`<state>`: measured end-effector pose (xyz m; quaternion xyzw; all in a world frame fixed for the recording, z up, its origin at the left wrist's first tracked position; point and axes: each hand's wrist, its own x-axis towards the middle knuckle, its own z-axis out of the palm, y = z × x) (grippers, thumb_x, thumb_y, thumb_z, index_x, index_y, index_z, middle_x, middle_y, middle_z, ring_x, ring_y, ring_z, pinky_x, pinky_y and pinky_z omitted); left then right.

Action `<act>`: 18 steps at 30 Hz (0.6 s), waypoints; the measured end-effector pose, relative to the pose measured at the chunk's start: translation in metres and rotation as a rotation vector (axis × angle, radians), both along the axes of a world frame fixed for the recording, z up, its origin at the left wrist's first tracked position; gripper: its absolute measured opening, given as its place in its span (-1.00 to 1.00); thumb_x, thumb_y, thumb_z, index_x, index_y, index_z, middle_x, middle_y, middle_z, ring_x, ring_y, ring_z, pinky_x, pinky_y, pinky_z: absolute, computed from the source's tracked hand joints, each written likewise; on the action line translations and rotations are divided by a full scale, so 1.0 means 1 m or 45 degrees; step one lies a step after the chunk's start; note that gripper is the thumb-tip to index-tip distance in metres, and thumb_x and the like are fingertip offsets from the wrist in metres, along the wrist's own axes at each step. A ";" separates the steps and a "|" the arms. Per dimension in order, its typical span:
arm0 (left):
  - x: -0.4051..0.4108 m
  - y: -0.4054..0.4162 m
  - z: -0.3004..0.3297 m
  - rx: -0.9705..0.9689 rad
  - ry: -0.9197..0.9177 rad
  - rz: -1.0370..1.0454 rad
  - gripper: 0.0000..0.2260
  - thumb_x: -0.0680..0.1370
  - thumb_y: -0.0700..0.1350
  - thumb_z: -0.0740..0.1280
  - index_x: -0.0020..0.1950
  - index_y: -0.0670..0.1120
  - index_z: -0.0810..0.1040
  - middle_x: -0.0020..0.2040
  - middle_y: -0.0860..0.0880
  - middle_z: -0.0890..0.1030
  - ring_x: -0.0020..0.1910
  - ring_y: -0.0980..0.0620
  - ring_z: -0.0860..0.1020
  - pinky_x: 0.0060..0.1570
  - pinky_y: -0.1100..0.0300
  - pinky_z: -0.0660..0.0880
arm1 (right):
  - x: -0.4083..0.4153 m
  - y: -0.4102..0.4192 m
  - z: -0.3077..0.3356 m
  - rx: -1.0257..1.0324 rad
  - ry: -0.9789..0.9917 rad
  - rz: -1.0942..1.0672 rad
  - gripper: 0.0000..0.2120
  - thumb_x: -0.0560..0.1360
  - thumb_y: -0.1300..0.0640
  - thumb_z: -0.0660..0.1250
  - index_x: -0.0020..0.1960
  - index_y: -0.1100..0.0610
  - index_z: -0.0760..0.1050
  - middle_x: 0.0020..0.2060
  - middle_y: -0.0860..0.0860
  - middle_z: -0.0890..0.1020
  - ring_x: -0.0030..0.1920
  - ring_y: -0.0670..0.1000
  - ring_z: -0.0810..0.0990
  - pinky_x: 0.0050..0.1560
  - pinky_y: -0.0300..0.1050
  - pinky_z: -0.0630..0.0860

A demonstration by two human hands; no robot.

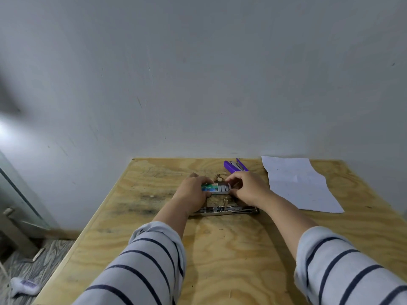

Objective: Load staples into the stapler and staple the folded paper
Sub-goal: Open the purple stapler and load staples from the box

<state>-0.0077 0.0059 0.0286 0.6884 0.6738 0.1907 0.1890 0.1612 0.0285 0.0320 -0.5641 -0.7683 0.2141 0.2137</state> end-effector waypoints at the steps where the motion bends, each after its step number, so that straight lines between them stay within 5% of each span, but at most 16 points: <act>1: 0.001 0.000 0.000 0.003 -0.002 0.006 -0.66 0.53 -0.13 0.34 0.30 0.02 0.48 0.26 -0.05 0.44 0.16 -0.05 0.45 0.14 0.16 0.41 | 0.001 0.000 0.000 0.005 0.012 -0.007 -0.72 0.46 0.19 0.39 0.17 0.09 0.54 0.17 0.05 0.60 0.14 0.01 0.54 0.02 -0.25 0.44; 8: 0.002 -0.002 -0.002 0.043 -0.060 0.057 -0.70 0.52 -0.16 0.35 0.25 0.03 0.53 0.23 -0.05 0.45 0.11 -0.04 0.47 0.02 0.20 0.42 | 0.003 -0.005 -0.003 0.092 -0.135 -0.097 -0.74 0.47 0.11 0.38 0.13 0.15 0.58 0.20 0.09 0.56 0.22 0.06 0.51 0.07 -0.17 0.43; 14: 0.002 -0.002 -0.004 0.045 -0.084 0.085 -0.70 0.51 -0.17 0.37 0.22 0.04 0.55 0.22 -0.05 0.45 0.11 -0.04 0.48 0.04 0.19 0.43 | -0.007 -0.007 -0.001 0.160 -0.152 -0.051 -0.81 0.49 0.25 0.33 0.08 0.14 0.59 0.14 0.09 0.62 0.18 0.06 0.54 0.15 -0.11 0.47; 18: 0.003 -0.002 -0.003 0.030 -0.093 0.092 -0.69 0.50 -0.16 0.37 0.23 0.03 0.54 0.23 -0.05 0.45 0.11 -0.04 0.48 0.11 0.12 0.48 | -0.011 -0.005 0.002 0.127 -0.104 -0.115 -0.82 0.50 0.19 0.31 0.06 0.16 0.61 0.09 0.08 0.65 0.11 0.02 0.57 -0.01 -0.20 0.47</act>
